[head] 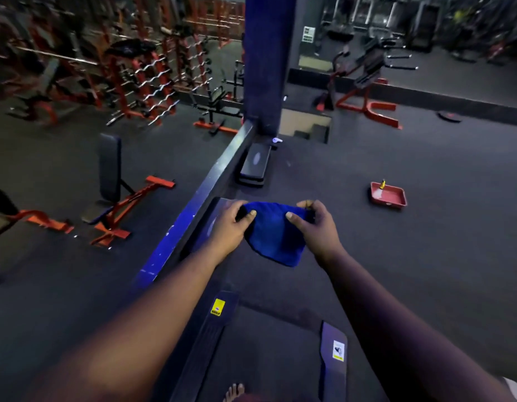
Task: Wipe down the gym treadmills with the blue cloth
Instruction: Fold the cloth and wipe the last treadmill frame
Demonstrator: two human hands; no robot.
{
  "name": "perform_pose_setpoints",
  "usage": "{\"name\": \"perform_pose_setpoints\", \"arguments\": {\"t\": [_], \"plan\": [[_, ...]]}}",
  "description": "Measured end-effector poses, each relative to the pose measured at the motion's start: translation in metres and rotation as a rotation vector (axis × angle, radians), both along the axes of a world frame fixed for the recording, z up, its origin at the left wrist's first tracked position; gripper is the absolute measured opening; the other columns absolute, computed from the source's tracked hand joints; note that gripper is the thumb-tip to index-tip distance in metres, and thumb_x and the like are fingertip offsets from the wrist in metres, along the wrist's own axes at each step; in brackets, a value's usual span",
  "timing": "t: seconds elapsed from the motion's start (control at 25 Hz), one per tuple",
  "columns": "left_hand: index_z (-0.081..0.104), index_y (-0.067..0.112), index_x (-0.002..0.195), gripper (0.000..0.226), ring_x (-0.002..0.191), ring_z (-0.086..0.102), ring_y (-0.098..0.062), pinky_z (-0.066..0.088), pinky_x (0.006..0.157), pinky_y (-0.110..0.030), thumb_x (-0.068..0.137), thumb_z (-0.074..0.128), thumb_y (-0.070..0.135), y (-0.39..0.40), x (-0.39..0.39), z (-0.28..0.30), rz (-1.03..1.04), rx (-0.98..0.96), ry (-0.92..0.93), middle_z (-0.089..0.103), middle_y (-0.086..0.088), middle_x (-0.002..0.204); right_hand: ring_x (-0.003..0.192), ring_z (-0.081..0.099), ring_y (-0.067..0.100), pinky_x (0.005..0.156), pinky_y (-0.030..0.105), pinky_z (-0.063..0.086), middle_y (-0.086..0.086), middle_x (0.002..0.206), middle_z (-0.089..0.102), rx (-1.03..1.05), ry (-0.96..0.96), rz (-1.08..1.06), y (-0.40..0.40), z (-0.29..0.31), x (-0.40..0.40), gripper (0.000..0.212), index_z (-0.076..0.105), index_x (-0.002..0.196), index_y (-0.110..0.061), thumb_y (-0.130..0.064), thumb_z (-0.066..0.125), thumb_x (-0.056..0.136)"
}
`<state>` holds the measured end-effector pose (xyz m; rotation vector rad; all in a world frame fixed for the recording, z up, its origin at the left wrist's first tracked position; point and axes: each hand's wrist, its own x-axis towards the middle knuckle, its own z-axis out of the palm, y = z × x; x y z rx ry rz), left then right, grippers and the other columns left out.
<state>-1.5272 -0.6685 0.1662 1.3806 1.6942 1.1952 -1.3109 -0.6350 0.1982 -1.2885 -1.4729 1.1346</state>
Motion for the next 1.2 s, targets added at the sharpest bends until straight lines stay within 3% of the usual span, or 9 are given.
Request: {"name": "perform_pose_setpoints", "arguments": {"t": [0.12,0.36,0.52,0.64,0.72,0.8,0.92,1.08,1.2], "plan": [[0.068,0.015,0.114,0.020,0.099,0.060,-0.015,0.047,0.087,-0.017,0.095,0.063,0.022,0.049,0.015,0.014,0.014,0.076,0.036,0.059,0.000,0.109,0.084,0.060,0.010,0.076,0.029,0.054,-0.001,0.102,0.061,-0.031,0.039,-0.118,0.036,-0.001,0.015,0.034,0.059,0.106,-0.018,-0.022,0.082,0.080],[0.070,0.020,0.116,0.024,0.097,0.064,-0.008,0.051,0.090,-0.026,0.097,0.058,0.011,0.130,0.058,0.021,-0.069,0.106,-0.117,0.070,0.002,0.111,0.085,0.062,0.015,0.073,0.038,0.053,0.001,0.090,0.065,-0.214,0.237,-0.057,0.104,-0.017,0.052,0.031,0.063,0.112,-0.014,-0.022,0.078,0.086],[0.068,0.023,0.120,0.030,0.111,0.064,-0.006,0.050,0.099,-0.027,0.100,0.053,0.007,0.181,0.091,0.025,-0.093,0.052,-0.251,0.070,0.009,0.118,0.076,0.057,0.009,0.065,0.021,0.048,-0.006,0.088,0.063,-0.200,0.222,0.028,0.158,-0.021,0.072,0.024,0.065,0.118,-0.016,-0.027,0.065,0.096],[0.064,0.018,0.128,0.033,0.113,0.062,-0.002,0.048,0.098,-0.019,0.101,0.049,0.004,0.212,0.114,0.027,-0.168,0.029,-0.261,0.067,0.007,0.124,0.093,0.060,0.000,0.079,0.008,0.045,-0.005,0.111,0.061,-0.106,0.089,0.149,0.198,-0.021,0.078,0.045,0.048,0.143,-0.024,-0.023,0.059,0.099],[0.059,0.017,0.132,0.037,0.110,0.061,0.005,0.046,0.097,-0.015,0.101,0.047,-0.001,0.234,0.126,0.024,-0.202,0.038,-0.260,0.065,0.007,0.125,0.107,0.058,-0.002,0.090,0.006,0.042,-0.005,0.125,0.058,-0.060,-0.021,0.257,0.225,-0.020,0.078,0.051,0.040,0.149,-0.026,-0.019,0.055,0.101],[0.054,0.016,0.132,0.037,0.105,0.063,0.003,0.048,0.094,-0.017,0.100,0.046,-0.002,0.257,0.127,0.020,-0.181,0.038,-0.247,0.067,0.001,0.120,0.108,0.062,0.009,0.096,0.019,0.048,0.007,0.126,0.064,-0.047,-0.058,0.333,0.249,-0.018,0.076,0.039,0.052,0.140,-0.015,-0.009,0.053,0.101],[0.055,0.024,0.115,0.025,0.102,0.067,-0.012,0.053,0.095,-0.036,0.098,0.054,0.005,0.298,0.116,0.015,-0.155,0.041,-0.145,0.072,-0.004,0.109,0.100,0.067,0.016,0.096,0.038,0.052,0.011,0.112,0.071,-0.008,-0.119,0.340,0.293,-0.017,0.071,0.021,0.065,0.116,-0.010,-0.004,0.058,0.097],[0.061,0.028,0.101,0.021,0.098,0.066,-0.013,0.053,0.090,-0.031,0.094,0.062,0.008,0.361,0.095,-0.006,-0.115,0.114,0.016,0.067,0.011,0.101,0.098,0.067,0.006,0.093,0.029,0.053,-0.011,0.101,0.073,0.093,-0.281,0.373,0.363,-0.029,0.054,0.031,0.068,0.116,-0.027,-0.008,0.064,0.092],[0.068,0.025,0.105,0.026,0.099,0.062,-0.008,0.048,0.087,-0.017,0.093,0.061,0.002,0.412,0.070,-0.044,-0.097,0.167,0.064,0.059,0.013,0.107,0.078,0.064,0.005,0.080,0.031,0.053,-0.017,0.081,0.068,0.141,-0.340,0.371,0.417,-0.068,0.027,0.033,0.069,0.090,-0.038,-0.006,0.063,0.088]]}}
